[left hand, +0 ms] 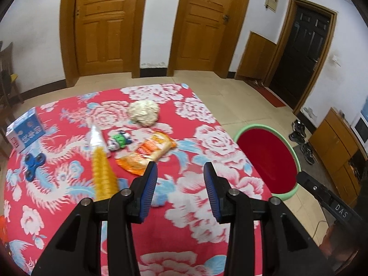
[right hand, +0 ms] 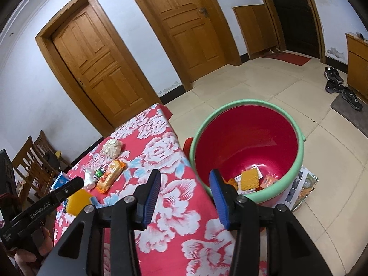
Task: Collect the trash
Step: 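Move back to the table and grasp the long yellow foam strip with the left gripper, then grasp the blue plastic handle with the right gripper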
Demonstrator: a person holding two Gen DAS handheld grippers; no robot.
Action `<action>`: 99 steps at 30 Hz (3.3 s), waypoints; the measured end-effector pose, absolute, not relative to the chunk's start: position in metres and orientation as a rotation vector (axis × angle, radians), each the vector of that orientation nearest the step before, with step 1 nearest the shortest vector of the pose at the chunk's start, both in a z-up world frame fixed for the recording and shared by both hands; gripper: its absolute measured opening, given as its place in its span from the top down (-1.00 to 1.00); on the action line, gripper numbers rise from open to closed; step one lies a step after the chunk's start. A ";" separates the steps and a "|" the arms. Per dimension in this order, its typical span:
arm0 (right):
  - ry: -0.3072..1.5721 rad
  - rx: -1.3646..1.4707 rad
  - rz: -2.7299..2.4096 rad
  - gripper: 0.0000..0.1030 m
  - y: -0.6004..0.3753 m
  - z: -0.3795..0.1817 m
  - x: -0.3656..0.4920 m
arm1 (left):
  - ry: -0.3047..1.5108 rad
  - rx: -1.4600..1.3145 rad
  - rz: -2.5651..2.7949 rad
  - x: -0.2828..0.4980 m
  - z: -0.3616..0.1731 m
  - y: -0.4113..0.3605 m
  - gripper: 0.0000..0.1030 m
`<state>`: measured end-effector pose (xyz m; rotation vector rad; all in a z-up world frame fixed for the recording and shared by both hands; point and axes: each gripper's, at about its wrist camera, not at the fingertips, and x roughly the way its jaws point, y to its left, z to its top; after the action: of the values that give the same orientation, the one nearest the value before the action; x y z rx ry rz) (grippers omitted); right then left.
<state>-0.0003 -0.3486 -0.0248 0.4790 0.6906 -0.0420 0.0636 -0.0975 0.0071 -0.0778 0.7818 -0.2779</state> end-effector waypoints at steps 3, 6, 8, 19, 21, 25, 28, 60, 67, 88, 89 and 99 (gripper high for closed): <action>0.699 0.472 -0.033 0.07 -0.341 -0.025 0.002 | 0.772 -0.088 -0.247 0.063 0.008 -0.084 0.20; 0.706 0.466 -0.026 0.07 -0.335 -0.025 0.002 | 0.767 -0.098 -0.219 0.064 0.008 -0.072 0.19; 0.711 0.461 -0.021 0.07 -0.331 -0.025 0.003 | 0.765 -0.103 -0.197 0.066 0.007 -0.063 0.20; 0.741 0.438 -0.005 0.07 -0.313 -0.029 0.009 | 0.798 -0.131 -0.129 0.075 -0.009 -0.032 0.19; 0.748 0.433 -0.002 0.07 -0.310 -0.030 0.011 | 0.815 -0.139 -0.121 0.077 -0.016 -0.029 0.19; 0.757 0.426 0.000 0.07 -0.307 -0.030 0.011 | 0.845 -0.156 -0.112 0.080 -0.028 -0.023 0.19; 0.765 0.420 0.003 0.07 -0.304 -0.031 0.013 | 0.856 -0.163 -0.109 0.082 -0.034 -0.020 0.20; 0.905 0.133 0.307 -0.15 -0.173 -0.051 0.079 | 0.809 -0.276 -0.021 0.059 -0.034 0.053 0.80; 0.953 0.022 0.352 -0.15 -0.142 -0.067 0.091 | 0.812 -0.299 -0.007 0.055 -0.038 0.067 0.80; 0.973 -0.008 0.365 0.44 -0.127 -0.082 0.096 | 0.824 -0.319 -0.019 0.053 -0.045 0.070 0.80; 0.969 -0.001 0.368 0.45 -0.129 -0.081 0.095 | 0.823 -0.316 -0.021 0.053 -0.044 0.069 0.80; 0.901 0.066 0.374 0.45 -0.150 -0.060 0.072 | 0.811 -0.303 -0.055 0.051 -0.034 0.054 0.80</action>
<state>0.0715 -0.1496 -0.0599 0.0664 0.9012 0.3744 0.0513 0.0541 -0.0344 -0.3034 0.8109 -0.0551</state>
